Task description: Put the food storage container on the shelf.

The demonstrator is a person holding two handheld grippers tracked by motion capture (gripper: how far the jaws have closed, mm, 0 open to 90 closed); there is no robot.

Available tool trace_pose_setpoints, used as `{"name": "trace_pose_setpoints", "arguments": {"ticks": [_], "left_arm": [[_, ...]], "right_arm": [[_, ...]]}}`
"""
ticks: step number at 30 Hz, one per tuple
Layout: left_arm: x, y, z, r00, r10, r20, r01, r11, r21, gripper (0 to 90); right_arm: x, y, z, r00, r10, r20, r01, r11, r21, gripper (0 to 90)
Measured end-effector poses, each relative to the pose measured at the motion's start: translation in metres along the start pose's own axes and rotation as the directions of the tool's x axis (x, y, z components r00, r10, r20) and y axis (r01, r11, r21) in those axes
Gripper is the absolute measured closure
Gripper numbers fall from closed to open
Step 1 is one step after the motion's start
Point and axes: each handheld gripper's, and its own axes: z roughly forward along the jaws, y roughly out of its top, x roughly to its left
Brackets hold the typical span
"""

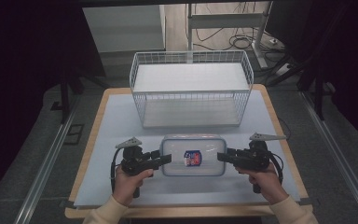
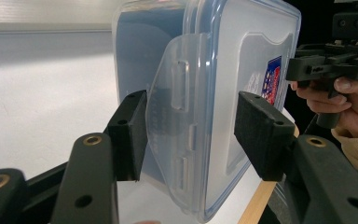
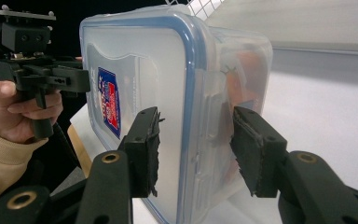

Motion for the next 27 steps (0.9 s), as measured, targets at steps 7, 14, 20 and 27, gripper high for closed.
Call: {"name": "trace_pose_setpoints", "arguments": {"ticks": [7, 14, 20, 27], "left_arm": [[-0.001, 0.003, -0.001, 1.0000, 0.009, -0.001, -0.009, 1.0000, -0.005, 45.6], [-0.004, 0.011, -0.003, 0.9998, 0.021, -0.003, -0.021, 0.9998, -0.008, 45.6], [-0.008, 0.022, -0.004, 0.9994, 0.035, -0.005, -0.035, 0.9991, -0.022, 45.6], [-0.010, 0.036, -0.007, 0.9990, 0.044, -0.003, -0.044, 0.9984, -0.036, 45.6]], "right_arm": [[0.001, 0.003, 0.000, 1.0000, -0.004, -0.002, 0.004, 1.000, -0.004, 52.8], [0.003, 0.008, -0.003, 1.0000, -0.009, -0.001, 0.009, 1.000, -0.011, 52.8], [0.004, 0.018, -0.007, 0.9999, -0.017, -0.001, 0.017, 0.999, -0.029, 52.8], [0.008, 0.034, -0.011, 0.9991, -0.041, 0.007, 0.041, 0.999, -0.034, 52.9]]}}
